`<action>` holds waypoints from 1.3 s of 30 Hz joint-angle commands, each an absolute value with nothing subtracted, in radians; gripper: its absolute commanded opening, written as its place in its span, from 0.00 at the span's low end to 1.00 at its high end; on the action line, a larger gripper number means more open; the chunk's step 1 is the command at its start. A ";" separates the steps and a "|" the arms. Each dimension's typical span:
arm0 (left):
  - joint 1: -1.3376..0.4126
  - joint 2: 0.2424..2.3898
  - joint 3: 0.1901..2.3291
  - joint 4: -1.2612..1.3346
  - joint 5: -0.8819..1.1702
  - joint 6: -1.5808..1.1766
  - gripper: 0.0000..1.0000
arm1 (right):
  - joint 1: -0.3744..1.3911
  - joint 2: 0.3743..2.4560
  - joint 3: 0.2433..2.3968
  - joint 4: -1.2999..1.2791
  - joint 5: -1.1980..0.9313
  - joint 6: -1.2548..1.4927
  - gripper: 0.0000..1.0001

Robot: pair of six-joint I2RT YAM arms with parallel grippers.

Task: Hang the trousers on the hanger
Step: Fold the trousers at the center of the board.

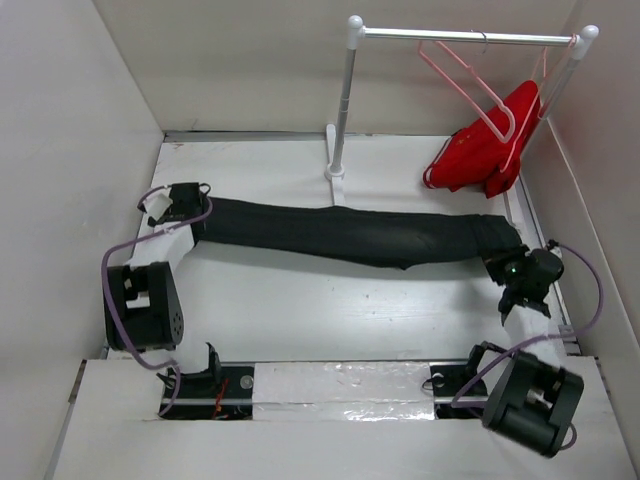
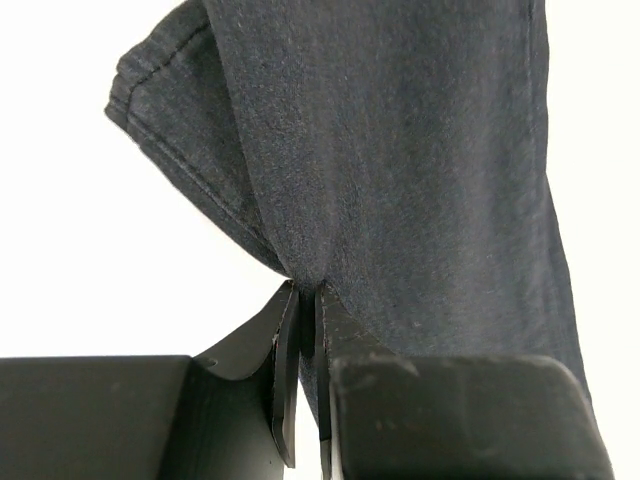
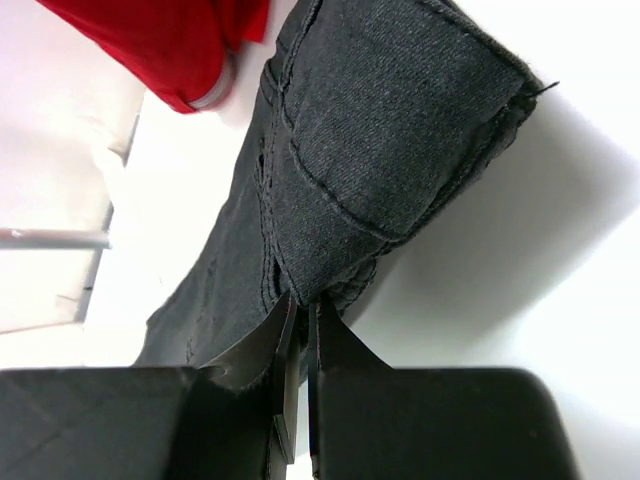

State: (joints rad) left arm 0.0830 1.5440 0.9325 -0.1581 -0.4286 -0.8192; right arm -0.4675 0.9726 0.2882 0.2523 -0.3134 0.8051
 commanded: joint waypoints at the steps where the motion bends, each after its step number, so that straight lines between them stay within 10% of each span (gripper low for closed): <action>1: 0.110 1.395 0.789 -0.198 -0.569 -0.920 0.00 | -0.602 0.820 0.272 0.091 -0.328 0.652 0.00; 3: 0.110 1.342 0.737 -0.168 -0.554 -0.939 0.07 | -0.644 0.753 0.272 0.043 -0.340 0.614 0.09; 4: 0.110 1.319 0.718 -0.152 -0.511 -0.933 0.18 | -0.681 0.712 0.275 0.026 -0.341 0.585 0.22; 5: 0.110 1.283 0.724 -0.156 -0.502 -0.934 0.27 | -0.696 0.704 0.281 0.003 -0.339 0.574 0.58; 8: 0.110 1.199 0.732 -0.129 -0.445 -0.916 0.53 | -0.744 0.753 0.311 -0.037 -0.345 0.549 0.88; 11: 0.060 1.103 0.730 -0.049 -0.425 -0.862 0.55 | -0.778 0.863 0.276 0.053 -0.374 0.568 0.92; 15: -0.038 1.049 0.715 0.084 -0.312 -0.831 0.30 | -0.811 1.015 0.247 0.146 -0.461 0.568 0.92; 18: -0.191 1.055 0.686 0.164 -0.249 -0.841 0.02 | -0.811 1.069 0.247 0.208 -0.472 0.624 0.91; 25: -0.662 1.202 0.701 0.250 -0.377 -0.835 0.00 | -0.770 1.218 0.287 0.350 -0.457 0.771 0.82; 32: -0.902 1.305 0.689 0.296 -0.523 -0.789 0.00 | -0.629 1.177 0.298 0.502 -0.431 0.809 0.17; 39: -0.923 1.313 0.597 0.333 -0.557 -0.776 0.00 | -0.201 0.783 0.448 0.100 -0.214 0.580 0.00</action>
